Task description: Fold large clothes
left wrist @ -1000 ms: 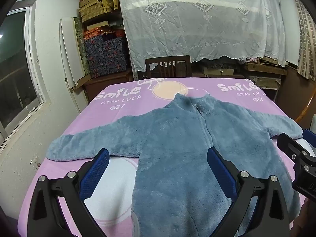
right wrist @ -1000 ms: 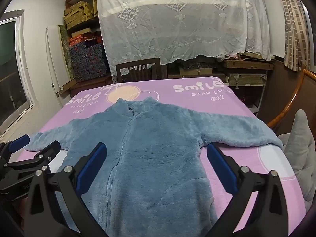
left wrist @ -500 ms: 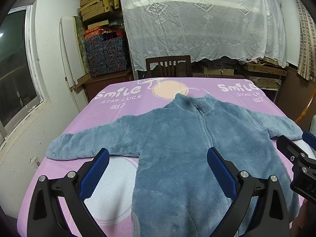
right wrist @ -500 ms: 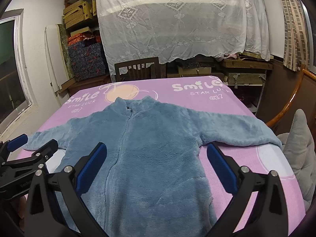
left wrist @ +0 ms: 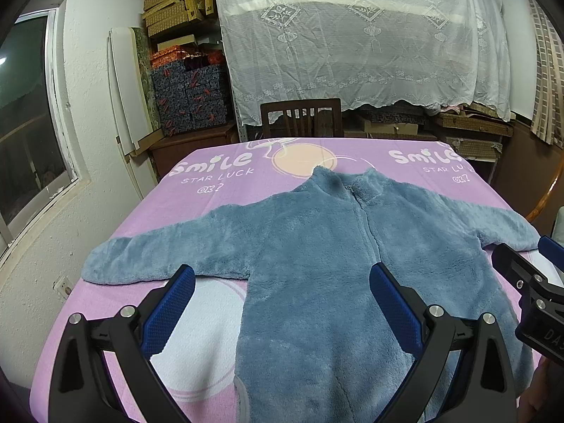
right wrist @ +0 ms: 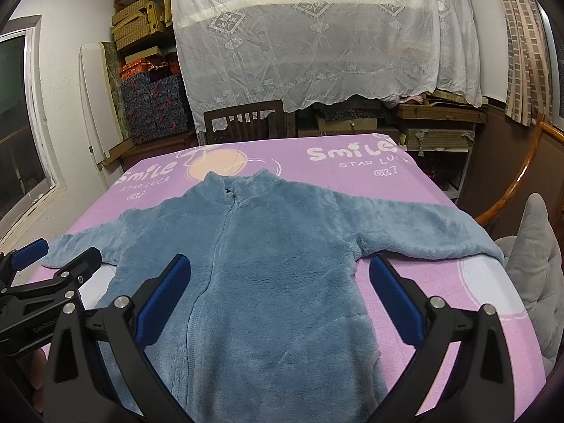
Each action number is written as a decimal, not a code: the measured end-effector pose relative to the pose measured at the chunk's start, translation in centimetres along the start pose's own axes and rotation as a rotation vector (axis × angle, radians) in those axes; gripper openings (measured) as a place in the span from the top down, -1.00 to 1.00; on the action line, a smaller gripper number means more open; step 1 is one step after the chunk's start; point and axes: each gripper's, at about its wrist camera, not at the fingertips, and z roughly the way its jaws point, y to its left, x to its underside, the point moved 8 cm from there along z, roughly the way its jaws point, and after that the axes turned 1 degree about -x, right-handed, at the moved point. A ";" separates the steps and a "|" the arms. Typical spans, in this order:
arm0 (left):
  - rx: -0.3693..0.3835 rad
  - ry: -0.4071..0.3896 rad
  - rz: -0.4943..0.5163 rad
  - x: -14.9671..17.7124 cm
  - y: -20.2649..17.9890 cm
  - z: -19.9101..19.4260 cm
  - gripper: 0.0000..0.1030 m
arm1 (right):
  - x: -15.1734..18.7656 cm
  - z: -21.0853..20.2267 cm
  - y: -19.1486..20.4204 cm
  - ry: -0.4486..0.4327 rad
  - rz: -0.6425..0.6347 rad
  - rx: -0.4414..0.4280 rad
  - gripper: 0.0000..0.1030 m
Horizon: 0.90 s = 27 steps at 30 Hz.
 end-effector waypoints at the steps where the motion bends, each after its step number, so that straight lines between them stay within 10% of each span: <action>1: 0.000 0.000 0.000 0.0 0.0 0.0 -0.93 | 0.1 0.0 -0.1 0.001 0.001 0.000 -0.92; 27: -0.001 0.004 -0.002 0.1 0.2 0.1 -0.93 | 0.4 0.4 0.1 0.006 0.002 0.004 -0.92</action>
